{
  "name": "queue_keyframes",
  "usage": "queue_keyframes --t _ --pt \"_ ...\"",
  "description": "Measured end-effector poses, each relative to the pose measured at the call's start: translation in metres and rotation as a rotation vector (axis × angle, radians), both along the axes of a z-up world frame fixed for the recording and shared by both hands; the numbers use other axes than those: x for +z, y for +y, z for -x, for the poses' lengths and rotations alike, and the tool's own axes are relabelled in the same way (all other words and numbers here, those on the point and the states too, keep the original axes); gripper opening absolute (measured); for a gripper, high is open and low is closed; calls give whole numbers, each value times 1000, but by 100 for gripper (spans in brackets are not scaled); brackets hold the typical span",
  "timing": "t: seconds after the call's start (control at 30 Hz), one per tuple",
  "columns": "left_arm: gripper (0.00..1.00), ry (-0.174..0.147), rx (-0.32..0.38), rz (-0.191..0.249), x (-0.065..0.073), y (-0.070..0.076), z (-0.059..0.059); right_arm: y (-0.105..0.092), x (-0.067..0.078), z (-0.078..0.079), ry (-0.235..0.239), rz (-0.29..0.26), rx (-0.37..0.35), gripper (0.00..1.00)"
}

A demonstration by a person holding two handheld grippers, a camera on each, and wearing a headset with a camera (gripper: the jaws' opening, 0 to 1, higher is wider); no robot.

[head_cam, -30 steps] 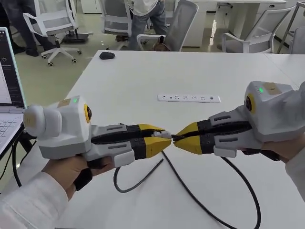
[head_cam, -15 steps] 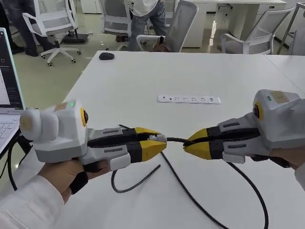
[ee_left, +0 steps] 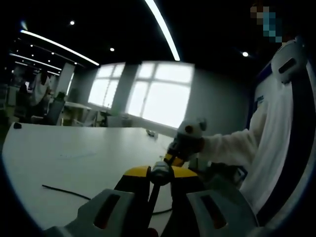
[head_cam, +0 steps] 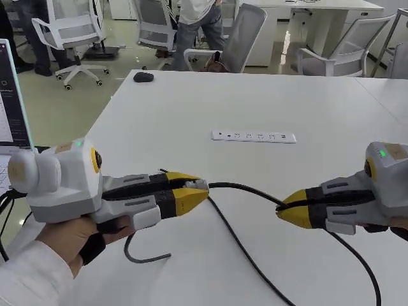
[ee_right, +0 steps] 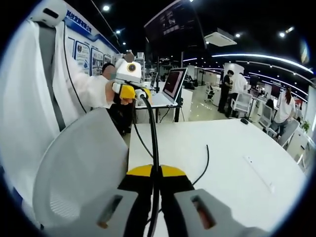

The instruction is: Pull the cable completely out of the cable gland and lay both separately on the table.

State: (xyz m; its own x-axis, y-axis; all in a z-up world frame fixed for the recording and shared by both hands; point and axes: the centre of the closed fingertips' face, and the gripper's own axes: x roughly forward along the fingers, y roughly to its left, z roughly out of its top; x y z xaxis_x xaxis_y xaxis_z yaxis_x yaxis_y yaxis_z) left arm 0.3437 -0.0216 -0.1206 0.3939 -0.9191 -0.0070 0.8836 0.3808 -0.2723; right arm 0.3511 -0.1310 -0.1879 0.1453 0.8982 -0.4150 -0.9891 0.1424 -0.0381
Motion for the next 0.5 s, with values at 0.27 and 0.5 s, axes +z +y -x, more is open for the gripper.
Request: queue_keyframes --t 0.27,0.5 --pt "16 6 14 15 1 4 -2 -14 -7 -7 20 6 -47 2" --pt "16 3 15 20 3 3 -1 -14 -9 -7 27 2 -59 3"
